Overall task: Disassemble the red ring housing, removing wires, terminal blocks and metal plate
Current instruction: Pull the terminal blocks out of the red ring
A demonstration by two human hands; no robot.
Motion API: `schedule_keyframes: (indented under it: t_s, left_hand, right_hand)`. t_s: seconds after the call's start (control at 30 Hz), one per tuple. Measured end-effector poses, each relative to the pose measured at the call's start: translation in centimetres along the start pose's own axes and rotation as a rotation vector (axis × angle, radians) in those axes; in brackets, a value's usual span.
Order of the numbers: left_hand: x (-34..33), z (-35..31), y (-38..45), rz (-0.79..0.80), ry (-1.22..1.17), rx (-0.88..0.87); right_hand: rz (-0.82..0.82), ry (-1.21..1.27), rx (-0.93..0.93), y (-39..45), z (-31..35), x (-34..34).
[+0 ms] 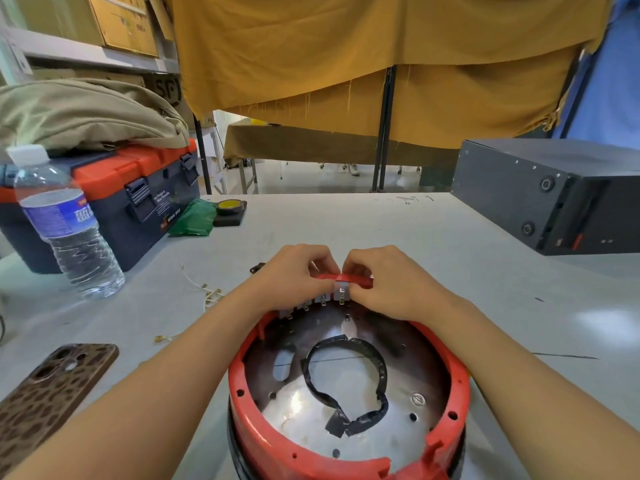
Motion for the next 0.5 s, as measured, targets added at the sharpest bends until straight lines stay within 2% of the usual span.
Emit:
schedule_keyframes:
  t_s: [0.17,0.5]
  left_hand:
    - [-0.01,-0.04,-0.39,-0.025,0.001,-0.029]
    - [-0.07,-0.81,-0.67,-0.103,0.191,-0.146]
  right_hand:
    - [-0.008,-0.003,-0.015,-0.21,-0.29,0.0]
    - [-0.023,0.004,-0.072,-0.33,-0.75,0.06]
Point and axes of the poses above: each hand's wrist, its own y-axis towards the middle knuckle, its own x-axis out of the back of the hand, z = x × y, the point moved 4 cm from there along y, towards the middle knuckle, and after that the axes turned 7 degrees about x, right-handed, at the moved point
